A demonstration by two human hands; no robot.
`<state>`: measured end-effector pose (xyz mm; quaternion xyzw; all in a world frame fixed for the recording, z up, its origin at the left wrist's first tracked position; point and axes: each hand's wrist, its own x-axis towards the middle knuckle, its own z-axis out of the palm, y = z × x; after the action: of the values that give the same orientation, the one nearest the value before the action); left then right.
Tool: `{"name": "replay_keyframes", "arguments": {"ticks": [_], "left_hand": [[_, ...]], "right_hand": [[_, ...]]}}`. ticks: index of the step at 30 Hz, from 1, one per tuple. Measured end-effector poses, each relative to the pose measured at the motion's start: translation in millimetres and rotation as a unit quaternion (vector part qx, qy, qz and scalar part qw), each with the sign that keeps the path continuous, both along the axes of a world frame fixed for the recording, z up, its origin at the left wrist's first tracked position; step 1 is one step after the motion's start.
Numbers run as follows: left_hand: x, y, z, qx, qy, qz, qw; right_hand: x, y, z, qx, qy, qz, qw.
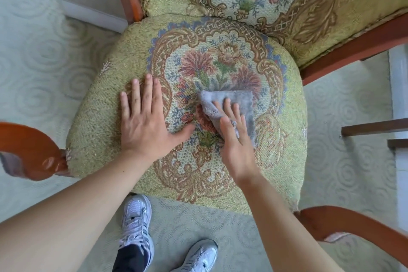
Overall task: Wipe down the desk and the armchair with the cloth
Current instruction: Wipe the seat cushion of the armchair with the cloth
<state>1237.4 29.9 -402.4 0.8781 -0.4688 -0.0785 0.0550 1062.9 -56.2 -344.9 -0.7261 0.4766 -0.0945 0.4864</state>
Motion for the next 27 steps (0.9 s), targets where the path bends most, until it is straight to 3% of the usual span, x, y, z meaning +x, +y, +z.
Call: {"name": "replay_keyframes", "arguments": {"ticks": [2,4,7,10,14,16,19,21,23,25,27], "left_hand": [[-2,-2,-1,-0.004,0.005,-0.002,1.000],[-6,-5,0,0.003,0.008,-0.005,1.000],[-5,-5,1,0.009,0.010,-0.001,1.000],[-3,-2,2,0.007,0.017,-0.001,1.000],[-5,-2,4,-0.003,0.031,0.005,1.000],[-4,-1,5,0.000,0.031,0.008,0.999],[-2,1,3,0.008,0.033,0.007,0.999],[-1,1,3,0.007,0.036,0.008,0.999],[-2,0,3,-0.002,0.037,0.008,0.999],[-3,0,3,-0.005,0.039,0.002,0.999],[-2,0,3,-0.005,0.039,0.001,0.999]], "right_hand": [[-6,0,11,0.112,-0.129,-0.053,0.984],[-15,-8,18,0.138,-0.258,-0.096,0.952],[-8,-25,35,0.126,-0.313,-0.277,0.900],[8,-40,31,0.040,-0.223,-0.349,0.909],[45,-29,7,-0.029,0.012,-0.153,0.988],[63,-18,-5,-0.099,0.112,-0.036,0.988],[77,-11,-13,-0.138,0.131,0.008,0.982],[73,-9,-9,-0.110,0.097,0.024,0.989],[65,-14,0,0.009,0.030,-0.011,0.999],[57,-28,13,0.177,-0.102,-0.115,0.972],[58,-47,25,0.200,-0.206,-0.207,0.935]]}}
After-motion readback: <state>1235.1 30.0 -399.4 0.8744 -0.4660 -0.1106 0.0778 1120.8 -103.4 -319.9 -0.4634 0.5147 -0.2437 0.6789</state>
